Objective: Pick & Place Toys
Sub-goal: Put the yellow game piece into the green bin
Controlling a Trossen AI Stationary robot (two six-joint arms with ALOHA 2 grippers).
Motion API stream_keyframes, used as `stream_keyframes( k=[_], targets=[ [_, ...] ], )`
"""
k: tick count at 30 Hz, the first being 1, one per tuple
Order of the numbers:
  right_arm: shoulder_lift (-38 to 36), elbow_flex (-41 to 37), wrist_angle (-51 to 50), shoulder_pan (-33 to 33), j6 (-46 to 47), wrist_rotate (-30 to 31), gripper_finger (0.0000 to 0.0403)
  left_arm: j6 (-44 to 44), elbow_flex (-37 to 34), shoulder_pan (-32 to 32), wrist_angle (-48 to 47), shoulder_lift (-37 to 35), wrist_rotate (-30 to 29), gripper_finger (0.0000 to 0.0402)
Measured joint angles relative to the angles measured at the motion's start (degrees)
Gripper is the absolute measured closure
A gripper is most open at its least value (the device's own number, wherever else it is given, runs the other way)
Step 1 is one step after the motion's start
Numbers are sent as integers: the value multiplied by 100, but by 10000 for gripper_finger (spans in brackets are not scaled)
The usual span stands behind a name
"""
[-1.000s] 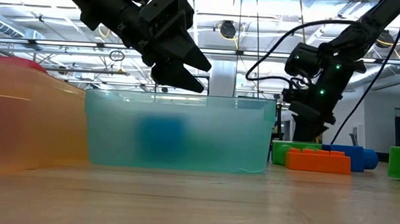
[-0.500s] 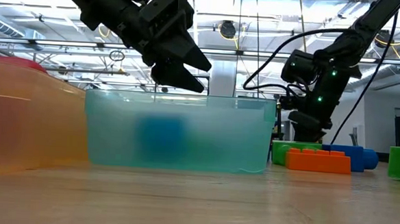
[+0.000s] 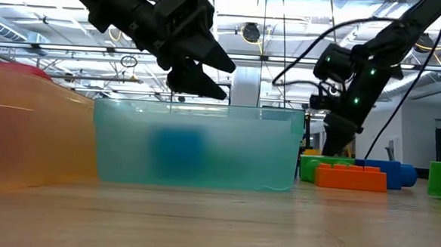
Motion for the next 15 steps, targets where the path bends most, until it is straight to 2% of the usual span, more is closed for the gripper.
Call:
stream_keyframes(
  k=[7, 15],
  targets=[
    [-866, 0, -28, 464, -128, -15, 314, -113, 0, 3, 461, 0, -2, 2],
    [-1845, 0, -33, 1321, -153, -24, 314, 39, 2, 4, 1034, 0, -8, 2]
  ],
)
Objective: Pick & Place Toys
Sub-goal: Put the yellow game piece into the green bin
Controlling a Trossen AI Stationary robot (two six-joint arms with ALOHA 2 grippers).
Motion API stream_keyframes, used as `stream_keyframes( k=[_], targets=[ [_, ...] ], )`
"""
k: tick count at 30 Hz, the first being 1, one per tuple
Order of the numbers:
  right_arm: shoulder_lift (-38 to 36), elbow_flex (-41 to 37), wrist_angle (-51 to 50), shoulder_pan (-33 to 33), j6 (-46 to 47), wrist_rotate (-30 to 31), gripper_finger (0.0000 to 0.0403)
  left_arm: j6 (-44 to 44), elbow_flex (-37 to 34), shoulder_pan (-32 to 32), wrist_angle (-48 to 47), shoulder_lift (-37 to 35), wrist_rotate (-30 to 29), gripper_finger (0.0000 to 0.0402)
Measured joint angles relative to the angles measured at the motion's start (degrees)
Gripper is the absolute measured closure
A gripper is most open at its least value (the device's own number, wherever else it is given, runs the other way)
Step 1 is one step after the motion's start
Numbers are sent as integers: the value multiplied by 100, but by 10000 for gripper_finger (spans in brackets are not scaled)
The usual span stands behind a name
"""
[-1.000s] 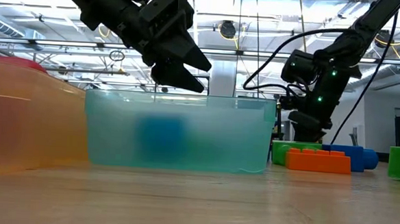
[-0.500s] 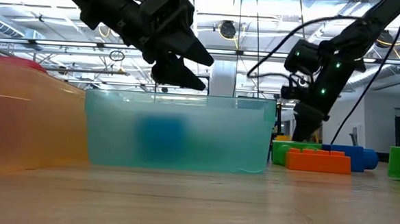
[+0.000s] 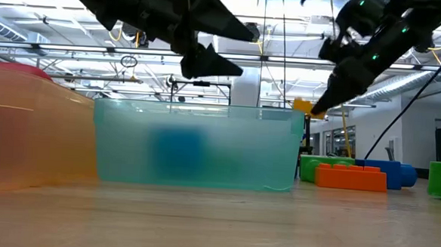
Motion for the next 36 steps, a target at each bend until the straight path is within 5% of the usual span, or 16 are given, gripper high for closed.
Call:
stream_keyframes(
  k=[12, 19, 25, 36],
  targets=[
    [-11, 0, 852, 1409, -901, 38, 309, -842, 2, 8, 961, 30, -965, 2],
    [478, 4, 1622, 1969, -1817, 1202, 310, -1661, 2, 65, 1036, 39, -1396, 2],
    [982, 2, 2415, 2200, -2535, 1517, 310, -1614, 2, 118, 1035, 256, -2018, 2],
    [1357, 4, 3101, 2266, -2788, 1528, 310, -1875, 2, 345, 1822, 675, -1740, 2]
  ],
)
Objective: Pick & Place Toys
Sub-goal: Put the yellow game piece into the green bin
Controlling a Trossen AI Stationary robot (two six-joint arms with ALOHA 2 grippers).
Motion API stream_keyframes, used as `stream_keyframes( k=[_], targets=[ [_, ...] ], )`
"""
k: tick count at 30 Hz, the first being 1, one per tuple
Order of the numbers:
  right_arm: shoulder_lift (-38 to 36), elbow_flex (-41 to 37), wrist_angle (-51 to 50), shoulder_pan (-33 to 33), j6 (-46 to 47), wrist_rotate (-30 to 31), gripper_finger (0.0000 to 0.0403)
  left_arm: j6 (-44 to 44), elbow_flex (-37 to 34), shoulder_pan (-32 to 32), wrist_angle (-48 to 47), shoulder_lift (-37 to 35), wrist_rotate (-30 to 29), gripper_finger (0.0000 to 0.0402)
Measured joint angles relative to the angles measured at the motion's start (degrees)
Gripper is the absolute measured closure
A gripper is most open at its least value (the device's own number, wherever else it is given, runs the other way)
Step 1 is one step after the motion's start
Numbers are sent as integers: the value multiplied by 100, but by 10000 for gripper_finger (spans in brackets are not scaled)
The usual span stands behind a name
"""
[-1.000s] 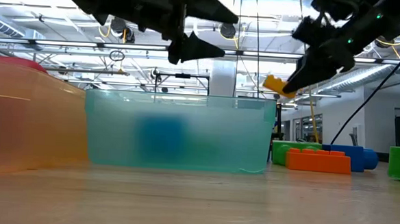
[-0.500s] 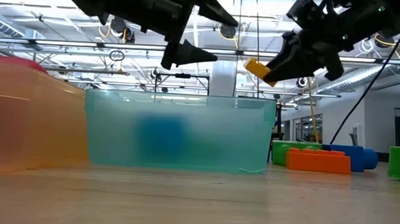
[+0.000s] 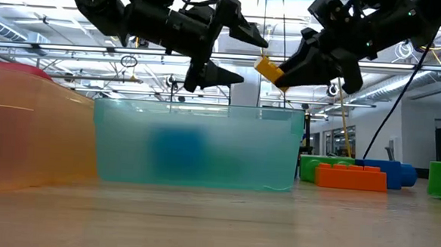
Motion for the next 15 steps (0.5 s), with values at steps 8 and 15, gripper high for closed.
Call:
stream_keyframes(
  k=[8, 15],
  targets=[
    [168, 0, 517, -3, -140, -1, 310, -25, 0, -19, 36, 14, 106, 3],
    [383, 0, 759, -3, -340, 4, 310, -23, 0, -52, 78, 14, 254, 18]
  ],
)
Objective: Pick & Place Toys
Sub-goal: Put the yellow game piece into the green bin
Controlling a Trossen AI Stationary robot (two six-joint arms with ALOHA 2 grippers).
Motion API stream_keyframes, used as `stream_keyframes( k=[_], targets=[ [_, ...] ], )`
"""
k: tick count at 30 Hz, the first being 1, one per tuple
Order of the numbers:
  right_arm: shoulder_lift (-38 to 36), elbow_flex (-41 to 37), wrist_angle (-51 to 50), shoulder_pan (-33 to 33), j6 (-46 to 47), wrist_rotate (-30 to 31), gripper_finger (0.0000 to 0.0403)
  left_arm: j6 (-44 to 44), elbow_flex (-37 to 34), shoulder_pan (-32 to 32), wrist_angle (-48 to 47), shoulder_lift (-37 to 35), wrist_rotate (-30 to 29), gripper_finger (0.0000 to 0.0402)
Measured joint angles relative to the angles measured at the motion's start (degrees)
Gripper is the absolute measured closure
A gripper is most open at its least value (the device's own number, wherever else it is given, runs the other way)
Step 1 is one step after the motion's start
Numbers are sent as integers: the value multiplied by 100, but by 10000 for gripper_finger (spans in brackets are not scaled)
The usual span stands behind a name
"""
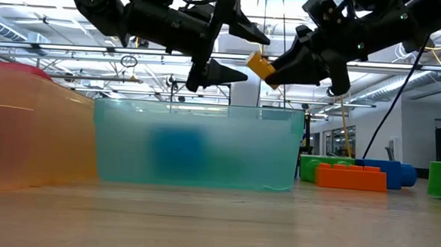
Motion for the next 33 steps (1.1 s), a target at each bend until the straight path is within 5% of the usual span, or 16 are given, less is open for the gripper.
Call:
stream_keyframes(
  k=[15, 33],
  targets=[
    [31, 0, 52, -2, -89, 278, 309, 68, 0, 2, -120, 11, 55, 202],
    [27, 0, 145, 2, -156, 306, 288, 413, 0, 8, -126, 11, 60, 306]
  ],
)
